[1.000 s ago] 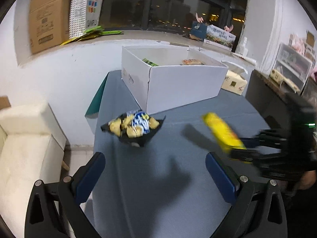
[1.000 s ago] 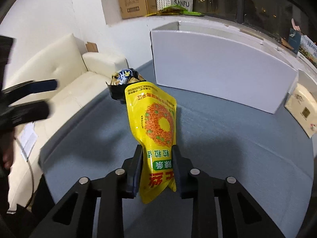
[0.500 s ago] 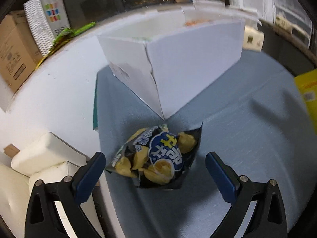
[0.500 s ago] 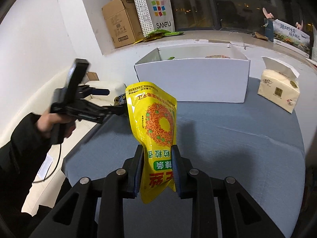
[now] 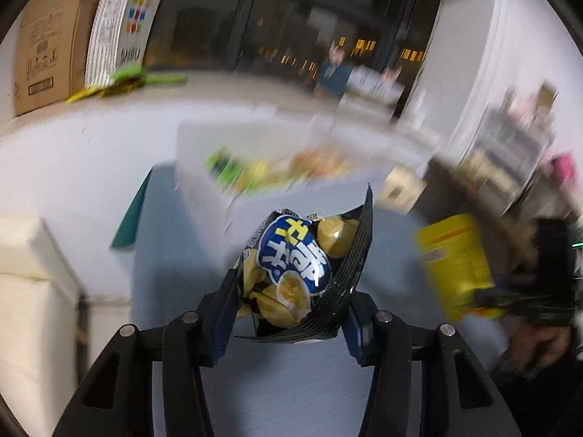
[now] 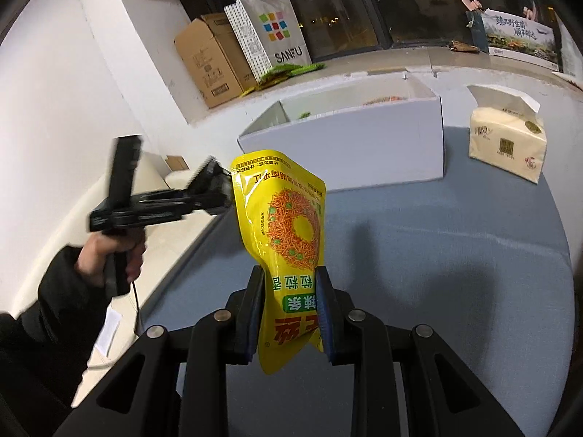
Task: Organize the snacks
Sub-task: 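Carry both bags into the white box and open both grippers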
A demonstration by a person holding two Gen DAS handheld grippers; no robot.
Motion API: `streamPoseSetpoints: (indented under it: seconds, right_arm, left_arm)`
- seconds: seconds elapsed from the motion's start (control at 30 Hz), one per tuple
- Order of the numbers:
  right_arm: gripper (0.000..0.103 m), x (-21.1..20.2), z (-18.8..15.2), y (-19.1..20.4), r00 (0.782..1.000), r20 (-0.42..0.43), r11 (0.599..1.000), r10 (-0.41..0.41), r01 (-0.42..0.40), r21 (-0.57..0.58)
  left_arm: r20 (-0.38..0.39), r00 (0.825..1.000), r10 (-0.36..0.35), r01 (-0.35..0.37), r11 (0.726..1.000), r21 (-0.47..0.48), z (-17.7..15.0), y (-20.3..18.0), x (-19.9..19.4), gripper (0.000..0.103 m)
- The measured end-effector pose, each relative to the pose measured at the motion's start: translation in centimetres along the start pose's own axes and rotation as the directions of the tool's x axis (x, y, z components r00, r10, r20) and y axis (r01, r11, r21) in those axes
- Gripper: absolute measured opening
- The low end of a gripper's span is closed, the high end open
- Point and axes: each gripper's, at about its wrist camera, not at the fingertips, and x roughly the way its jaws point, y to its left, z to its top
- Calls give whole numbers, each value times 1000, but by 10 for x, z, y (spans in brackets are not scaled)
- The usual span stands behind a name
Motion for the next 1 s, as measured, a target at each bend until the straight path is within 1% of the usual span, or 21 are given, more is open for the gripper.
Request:
streamPoseSetpoints:
  seconds: [0.07,0.1,0.17,0.23,0.3,0.4,0.43,0.53,0.6,0.67,0.7,0.77,0.83,0.87,0.9,0.93,1.0]
  right_arm:
    - [28,-1,17,-7,998,24,998,50,-51,45]
    - [28,-1,29,-11,997,41,996,68,-71,62]
    - [28,0,58,-15,995,76,996,60,-65,55]
    - [28,4,84,-19,994,97,997,56,-61,55]
    - [28,12,118,-26,992,119,995,52,-61,74]
    - [28,27,159,-38,990,137,995,15,-28,96]
    - [28,34,172,-42,991,135,995,-8,-5,97]
    - [28,62,208,-56,993,104,993,-58,46,113]
    - [28,75,221,-64,992,86,991,-96,87,105]
    - [28,92,237,-71,991,61,989,-121,115,94]
    - [28,99,242,-73,991,46,988,-129,124,91]
    - [29,112,251,-78,987,30,984,-155,152,92]
    - [41,121,260,-82,983,20,979,-183,180,96]
    - [60,124,263,-85,978,12,971,-210,207,120]
    - [93,124,264,-89,976,9,966,-217,214,144]
    - [103,124,264,-92,977,25,965,-211,205,166]
    - [103,118,261,-94,978,59,967,-199,186,173]
  left_arm:
    - [58,997,-44,44,999,1,19,-8,-10,55]
    - [76,996,-42,41,999,9,26,-14,-13,55]
    - [112,993,-42,39,999,26,52,-21,-8,55]
    - [129,991,-46,45,999,14,74,-22,2,55]
    - [138,990,-34,34,999,1,94,-21,21,55]
    - [122,992,-30,35,999,-41,122,-13,53,55]
    - [107,994,-33,40,998,-56,131,-9,68,55]
    - [74,997,-8,12,998,-61,145,-2,97,55]
    - [51,999,-9,12,998,-69,148,1,114,55]
    - [30,1000,7,-5,997,-80,152,6,131,55]
    - [16,1000,17,-16,997,-76,154,7,139,56]
    - [-33,998,53,-55,996,-66,155,8,152,63]
    - [-53,996,75,-77,996,-50,152,8,155,103]
    - [-42,997,63,-65,997,-47,150,8,153,103]
    - [-41,998,52,-54,997,-45,148,8,151,103]
    - [-49,998,46,-48,998,-42,146,9,148,103]
    - [-49,996,69,-70,997,-27,144,7,145,103]
